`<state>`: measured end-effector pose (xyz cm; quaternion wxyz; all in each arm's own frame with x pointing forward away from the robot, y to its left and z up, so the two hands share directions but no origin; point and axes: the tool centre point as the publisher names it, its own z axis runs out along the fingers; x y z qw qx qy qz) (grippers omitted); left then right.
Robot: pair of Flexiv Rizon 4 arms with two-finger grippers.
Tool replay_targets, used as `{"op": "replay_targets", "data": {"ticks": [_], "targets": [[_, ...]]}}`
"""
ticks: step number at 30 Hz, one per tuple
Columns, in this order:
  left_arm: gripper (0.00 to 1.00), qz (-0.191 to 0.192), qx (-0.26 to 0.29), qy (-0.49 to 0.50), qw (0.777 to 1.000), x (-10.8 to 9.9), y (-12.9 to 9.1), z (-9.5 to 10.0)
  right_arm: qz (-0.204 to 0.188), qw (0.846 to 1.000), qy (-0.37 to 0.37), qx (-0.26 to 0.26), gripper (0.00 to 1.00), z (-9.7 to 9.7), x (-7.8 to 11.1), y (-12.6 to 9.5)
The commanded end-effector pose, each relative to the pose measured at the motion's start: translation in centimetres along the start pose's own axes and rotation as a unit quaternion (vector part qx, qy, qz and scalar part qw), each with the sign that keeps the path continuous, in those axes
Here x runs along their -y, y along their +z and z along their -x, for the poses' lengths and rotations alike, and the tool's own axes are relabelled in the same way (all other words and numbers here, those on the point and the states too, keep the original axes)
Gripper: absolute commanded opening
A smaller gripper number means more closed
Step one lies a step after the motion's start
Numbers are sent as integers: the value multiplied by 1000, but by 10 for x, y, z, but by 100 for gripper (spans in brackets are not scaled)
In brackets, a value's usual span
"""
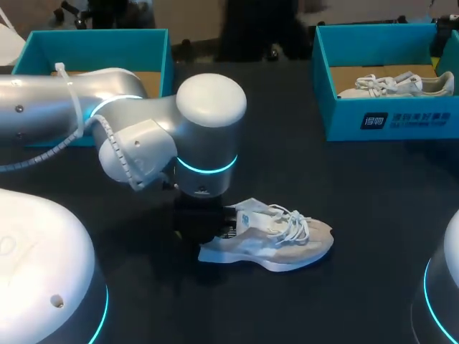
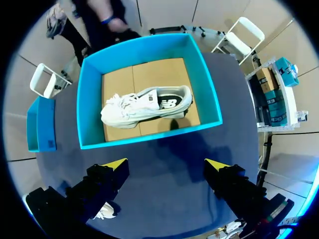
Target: Take the shoe out of the shoebox, open the shoe tongue, remove and reinsert the insole, then place the shoe into the shoebox
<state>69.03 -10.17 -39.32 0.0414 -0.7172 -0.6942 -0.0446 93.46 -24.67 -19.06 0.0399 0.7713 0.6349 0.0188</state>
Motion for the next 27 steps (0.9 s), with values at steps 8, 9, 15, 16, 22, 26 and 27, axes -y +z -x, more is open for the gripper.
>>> {"op": "replay_targets", "data": {"ticks": [8, 9, 15, 16, 22, 26, 27], "targets": [[100, -30, 85, -35, 995, 6, -64, -19, 1, 1000, 1, 1, 100, 0, 1, 0], [100, -30, 94, -38, 994, 9, -71, -21, 1, 1000, 1, 1, 100, 0, 1, 0], [100, -46, 120, -90, 988, 23, -105, -28, 1, 1000, 1, 1, 100, 0, 1, 0], [100, -57, 126, -103, 985, 25, -110, -30, 1, 1000, 1, 1, 100, 0, 1, 0], [100, -130, 145, -169, 966, 35, -122, -42, 1, 1000, 1, 1, 100, 0, 1, 0], [100, -151, 162, -215, 951, 43, -126, -47, 1, 1000, 1, 1, 100, 0, 1, 0], [100, -160, 168, -226, 946, 44, -127, -48, 1, 1000, 1, 1, 100, 0, 1, 0]]}}
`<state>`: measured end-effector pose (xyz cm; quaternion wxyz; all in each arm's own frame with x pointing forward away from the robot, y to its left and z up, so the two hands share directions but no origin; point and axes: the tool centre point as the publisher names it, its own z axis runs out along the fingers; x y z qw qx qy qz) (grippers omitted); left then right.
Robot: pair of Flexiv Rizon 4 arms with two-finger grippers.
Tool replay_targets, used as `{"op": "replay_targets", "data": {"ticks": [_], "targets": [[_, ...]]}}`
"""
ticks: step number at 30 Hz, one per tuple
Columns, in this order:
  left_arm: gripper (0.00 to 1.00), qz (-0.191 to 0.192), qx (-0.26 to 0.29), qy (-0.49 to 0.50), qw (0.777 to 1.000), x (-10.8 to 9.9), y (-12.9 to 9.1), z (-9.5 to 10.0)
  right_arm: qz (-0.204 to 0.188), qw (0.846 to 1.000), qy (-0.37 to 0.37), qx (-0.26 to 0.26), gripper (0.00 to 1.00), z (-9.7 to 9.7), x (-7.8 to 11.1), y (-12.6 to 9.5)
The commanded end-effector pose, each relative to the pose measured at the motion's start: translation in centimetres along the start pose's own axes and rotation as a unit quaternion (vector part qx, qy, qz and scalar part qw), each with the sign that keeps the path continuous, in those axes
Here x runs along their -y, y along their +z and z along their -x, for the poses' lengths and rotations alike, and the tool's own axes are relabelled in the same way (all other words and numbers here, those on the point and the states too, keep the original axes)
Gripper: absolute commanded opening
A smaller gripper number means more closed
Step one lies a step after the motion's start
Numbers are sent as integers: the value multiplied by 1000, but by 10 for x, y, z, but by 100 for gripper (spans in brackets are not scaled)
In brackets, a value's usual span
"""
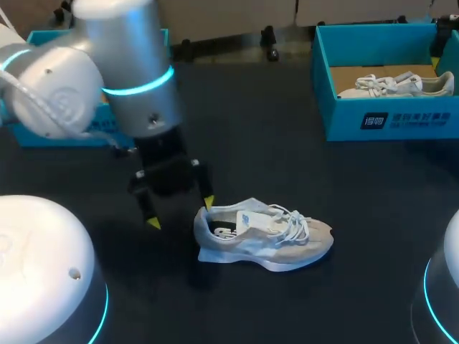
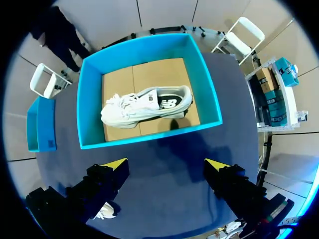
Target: Take the shoe out of the shoebox, open the shoe tongue, remove and reinsert the insole, then place the shoe into the shoebox
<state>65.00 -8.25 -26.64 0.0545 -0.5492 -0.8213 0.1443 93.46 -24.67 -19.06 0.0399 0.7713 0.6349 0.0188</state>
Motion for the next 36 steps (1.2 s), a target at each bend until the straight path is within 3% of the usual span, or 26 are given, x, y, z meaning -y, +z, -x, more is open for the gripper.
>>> {"op": "replay_targets", "data": {"ticks": [1, 4, 19, 21, 26, 33, 36], "targets": [[100, -25, 51, -37, 998, 0, -8, -15, 1, 1000, 1, 1, 100, 0, 1, 0], [100, -65, 44, -97, 992, -5, -11, -18, 1, 1000, 1, 1, 100, 0, 1, 0], [100, -65, 44, -97, 992, -5, -11, -18, 1, 1000, 1, 1, 100, 0, 1, 0], [100, -76, 70, -153, 983, -12, -15, -19, 1, 1000, 1, 1, 100, 0, 1, 0], [100, -94, 125, -316, 936, -38, -19, -30, 1, 1000, 1, 1, 100, 0, 1, 0], [100, -135, 177, -418, 881, -48, -12, -55, 1, 1000, 1, 1, 100, 0, 1, 0], [100, -181, 188, -442, 858, -46, -2, -65, 1, 1000, 1, 1, 100, 0, 1, 0]]}}
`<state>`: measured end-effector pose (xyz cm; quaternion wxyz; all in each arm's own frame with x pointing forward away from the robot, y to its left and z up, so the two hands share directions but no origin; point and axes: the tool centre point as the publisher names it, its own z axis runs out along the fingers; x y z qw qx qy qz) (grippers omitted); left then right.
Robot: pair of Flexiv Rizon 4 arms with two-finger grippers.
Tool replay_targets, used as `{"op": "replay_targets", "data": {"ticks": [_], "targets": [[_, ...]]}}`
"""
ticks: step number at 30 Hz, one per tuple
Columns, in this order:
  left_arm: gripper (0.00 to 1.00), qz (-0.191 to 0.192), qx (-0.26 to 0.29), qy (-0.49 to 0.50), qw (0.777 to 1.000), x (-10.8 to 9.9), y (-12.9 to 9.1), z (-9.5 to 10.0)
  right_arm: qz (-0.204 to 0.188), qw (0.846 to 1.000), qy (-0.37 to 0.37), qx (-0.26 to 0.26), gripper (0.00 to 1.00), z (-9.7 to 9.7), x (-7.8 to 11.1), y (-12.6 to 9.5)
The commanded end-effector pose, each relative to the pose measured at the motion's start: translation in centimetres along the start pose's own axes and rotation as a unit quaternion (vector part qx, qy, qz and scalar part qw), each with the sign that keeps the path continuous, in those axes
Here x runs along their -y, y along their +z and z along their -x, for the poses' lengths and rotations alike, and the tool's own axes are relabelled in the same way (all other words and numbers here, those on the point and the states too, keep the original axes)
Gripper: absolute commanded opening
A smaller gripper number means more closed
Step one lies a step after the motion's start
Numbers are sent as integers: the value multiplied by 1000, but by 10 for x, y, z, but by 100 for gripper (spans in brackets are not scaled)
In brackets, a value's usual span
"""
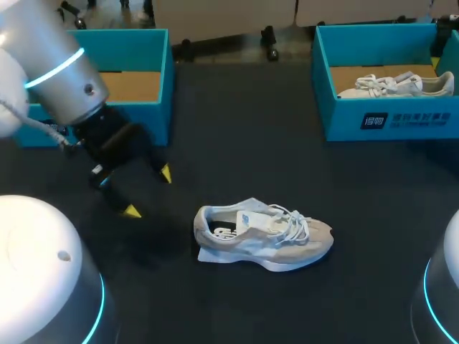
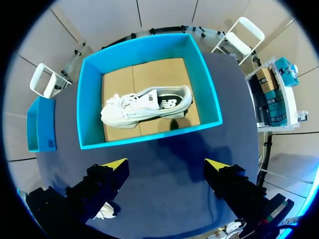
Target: Take the shoe out of the shoebox, open the shoe tongue, remove and reinsert the insole, then place the shoe into the shoebox
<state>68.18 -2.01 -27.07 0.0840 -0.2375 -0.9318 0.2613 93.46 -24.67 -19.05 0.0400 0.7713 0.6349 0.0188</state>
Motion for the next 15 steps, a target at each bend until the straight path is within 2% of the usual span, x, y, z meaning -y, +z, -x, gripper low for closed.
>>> {"op": "replay_targets", "data": {"ticks": [1, 7, 15], "targets": [[100, -110, 102, -146, 978, -13, 12, -24, 1, 1000, 1, 1, 100, 0, 1, 0], [100, -145, 155, -228, 950, -20, 29, -26, 1, 1000, 1, 1, 100, 0, 1, 0], [100, -153, 152, -234, 948, -22, 30, -22, 1, 1000, 1, 1, 100, 0, 1, 0]]}}
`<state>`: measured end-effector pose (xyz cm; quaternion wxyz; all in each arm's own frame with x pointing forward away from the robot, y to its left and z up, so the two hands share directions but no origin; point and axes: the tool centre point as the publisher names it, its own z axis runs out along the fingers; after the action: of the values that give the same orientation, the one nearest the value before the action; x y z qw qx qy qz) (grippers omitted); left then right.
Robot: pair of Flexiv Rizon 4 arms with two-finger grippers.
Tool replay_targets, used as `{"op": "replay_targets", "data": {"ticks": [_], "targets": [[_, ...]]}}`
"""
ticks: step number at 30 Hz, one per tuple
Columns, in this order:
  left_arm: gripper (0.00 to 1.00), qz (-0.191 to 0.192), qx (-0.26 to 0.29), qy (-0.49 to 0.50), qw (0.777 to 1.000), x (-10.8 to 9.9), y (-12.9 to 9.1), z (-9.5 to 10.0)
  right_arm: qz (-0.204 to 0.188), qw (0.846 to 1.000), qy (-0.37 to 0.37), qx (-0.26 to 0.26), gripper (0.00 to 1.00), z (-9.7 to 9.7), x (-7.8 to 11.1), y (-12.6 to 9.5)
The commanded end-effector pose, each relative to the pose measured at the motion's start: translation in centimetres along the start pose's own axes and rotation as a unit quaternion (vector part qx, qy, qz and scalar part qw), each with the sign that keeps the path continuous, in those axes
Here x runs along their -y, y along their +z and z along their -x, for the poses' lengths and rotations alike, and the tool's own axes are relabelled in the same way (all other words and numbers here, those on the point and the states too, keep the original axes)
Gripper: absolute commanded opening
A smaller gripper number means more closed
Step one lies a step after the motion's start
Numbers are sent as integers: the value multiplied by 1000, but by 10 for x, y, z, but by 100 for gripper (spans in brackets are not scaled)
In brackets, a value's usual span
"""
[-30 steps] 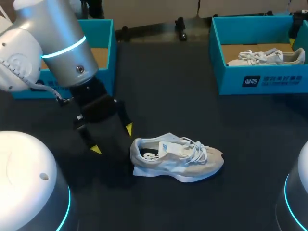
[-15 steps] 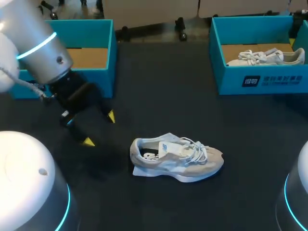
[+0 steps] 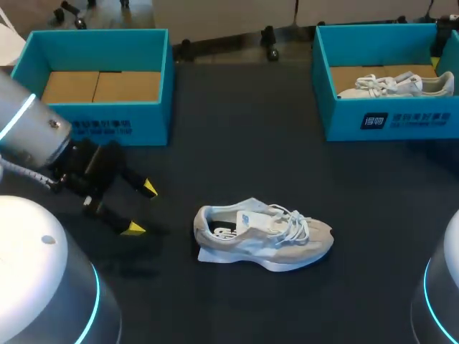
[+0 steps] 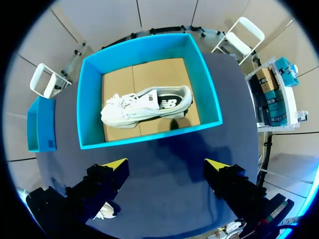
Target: Take the shoe out of the shoebox, open the shoe tongue, remove and reinsert the insole, then place the shoe into the shoebox
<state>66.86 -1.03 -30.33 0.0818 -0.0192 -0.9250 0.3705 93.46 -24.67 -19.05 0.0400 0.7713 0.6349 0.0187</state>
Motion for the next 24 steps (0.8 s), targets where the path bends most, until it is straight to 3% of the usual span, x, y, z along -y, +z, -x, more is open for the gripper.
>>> {"op": "replay_targets", "data": {"ticks": [1, 6, 12, 17, 24], "targets": [[100, -43, 66, -39, 996, -6, 1, -6, 1, 1000, 1, 1, 100, 0, 1, 0], [100, -43, 66, -39, 996, -6, 1, -6, 1, 1000, 1, 1, 100, 0, 1, 0], [100, -87, 22, 4, 996, -30, 20, 12, 1, 1000, 1, 1, 100, 0, 1, 0], [100, -136, 18, 18, 990, -42, 19, 26, 1, 1000, 1, 1, 100, 0, 1, 0], [100, -173, 4, 16, 985, -59, 22, 36, 1, 1000, 1, 1, 100, 0, 1, 0]]}}
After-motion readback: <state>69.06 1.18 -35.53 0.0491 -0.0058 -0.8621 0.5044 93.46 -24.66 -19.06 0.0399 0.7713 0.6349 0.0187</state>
